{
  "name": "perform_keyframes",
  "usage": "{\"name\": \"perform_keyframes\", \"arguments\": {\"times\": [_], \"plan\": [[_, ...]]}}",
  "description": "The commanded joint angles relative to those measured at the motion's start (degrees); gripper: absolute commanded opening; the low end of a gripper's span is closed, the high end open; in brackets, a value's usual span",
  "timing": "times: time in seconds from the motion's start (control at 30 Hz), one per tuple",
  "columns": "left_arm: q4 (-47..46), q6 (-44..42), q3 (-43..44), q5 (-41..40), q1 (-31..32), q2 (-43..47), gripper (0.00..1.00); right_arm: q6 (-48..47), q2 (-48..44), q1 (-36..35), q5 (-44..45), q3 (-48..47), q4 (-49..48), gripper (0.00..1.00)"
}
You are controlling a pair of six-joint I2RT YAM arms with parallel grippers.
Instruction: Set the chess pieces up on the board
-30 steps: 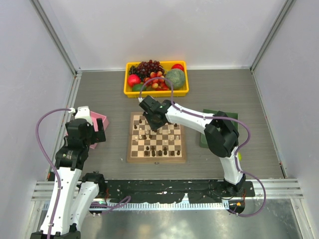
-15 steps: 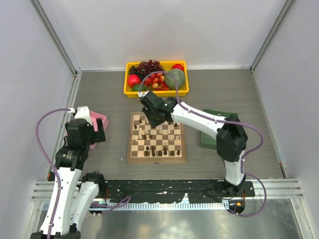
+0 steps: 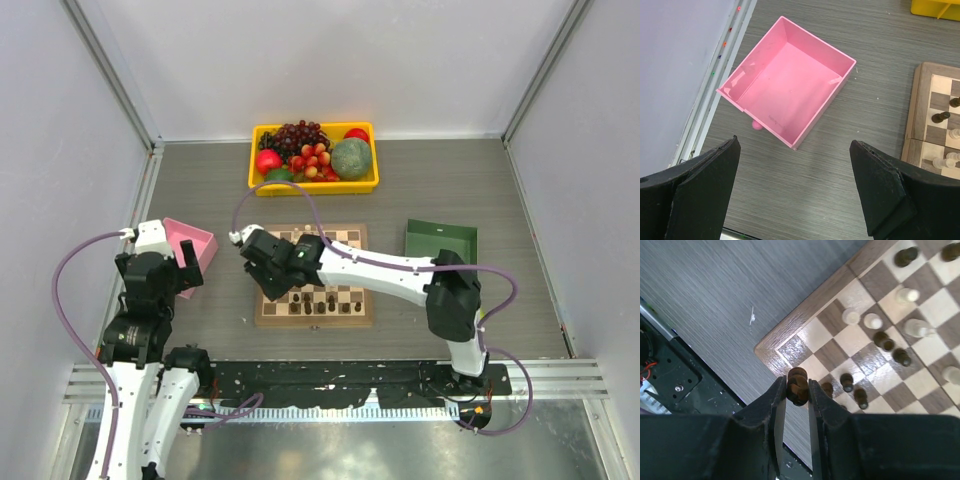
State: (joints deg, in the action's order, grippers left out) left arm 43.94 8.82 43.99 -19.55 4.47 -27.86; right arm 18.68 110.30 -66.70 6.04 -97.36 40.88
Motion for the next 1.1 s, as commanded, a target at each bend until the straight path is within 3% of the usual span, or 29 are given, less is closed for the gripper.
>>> {"name": "perform_keyframes", "arguments": {"times": [0.0,1.07], "plan": [[-2.4,0.7,0.0,-1.7,-0.2,0.4,0.99,0.6,3.0,-0.7,-0.8,-2.3,-0.4,0.19],[-2.3,0.4,0.0,-1.0,-0.3,-0.8,0.99,0.6,5.9,-1.9,0.4,2.9,-0.3,0.2]]}}
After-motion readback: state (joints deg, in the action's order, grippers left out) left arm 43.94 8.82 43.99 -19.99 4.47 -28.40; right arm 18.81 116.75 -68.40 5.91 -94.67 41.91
